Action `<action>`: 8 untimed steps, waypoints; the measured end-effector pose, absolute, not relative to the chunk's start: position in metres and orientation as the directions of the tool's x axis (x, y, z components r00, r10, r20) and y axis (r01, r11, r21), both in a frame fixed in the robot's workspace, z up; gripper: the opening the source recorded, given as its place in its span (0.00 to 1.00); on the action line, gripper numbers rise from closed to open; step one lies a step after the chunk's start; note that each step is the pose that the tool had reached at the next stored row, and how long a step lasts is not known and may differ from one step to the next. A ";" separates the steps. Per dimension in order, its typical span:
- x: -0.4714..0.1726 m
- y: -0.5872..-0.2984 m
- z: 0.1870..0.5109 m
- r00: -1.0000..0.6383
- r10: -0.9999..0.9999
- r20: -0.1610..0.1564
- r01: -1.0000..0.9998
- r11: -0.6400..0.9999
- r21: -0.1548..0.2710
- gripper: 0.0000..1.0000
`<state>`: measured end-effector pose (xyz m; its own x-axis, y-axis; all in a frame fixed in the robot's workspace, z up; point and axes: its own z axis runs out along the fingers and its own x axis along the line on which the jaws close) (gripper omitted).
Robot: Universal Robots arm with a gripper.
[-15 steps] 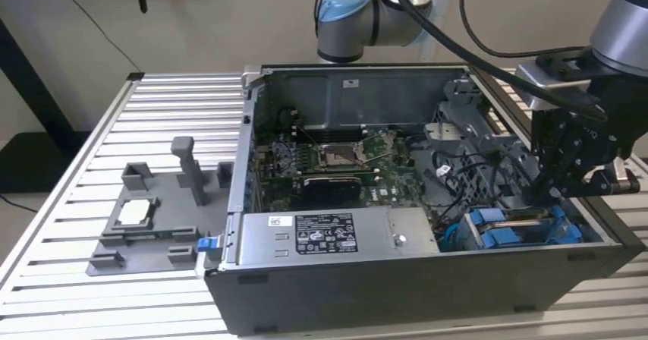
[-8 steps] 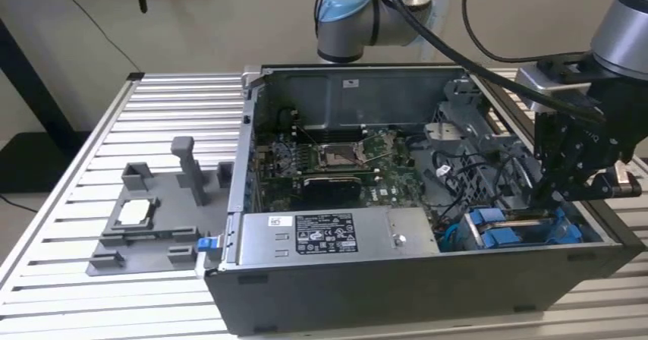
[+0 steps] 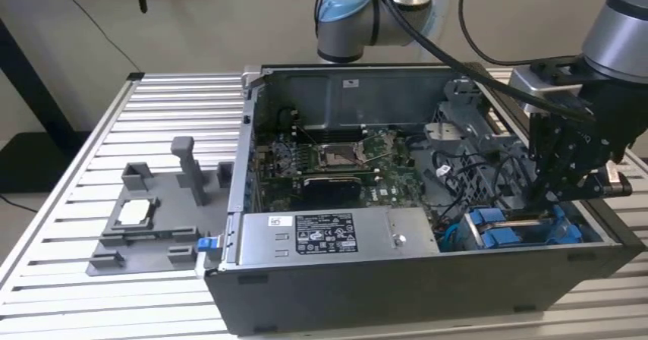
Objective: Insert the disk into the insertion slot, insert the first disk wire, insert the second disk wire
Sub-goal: 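Insert the first disk wire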
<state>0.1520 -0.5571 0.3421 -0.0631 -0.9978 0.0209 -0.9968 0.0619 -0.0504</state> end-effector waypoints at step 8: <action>0.153 -0.556 0.345 -0.063 -0.997 0.040 -0.997 0.061 -0.043 0.19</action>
<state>0.1526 -0.5564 0.3448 -0.0629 -0.9972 0.0397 -0.9972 0.0611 -0.0429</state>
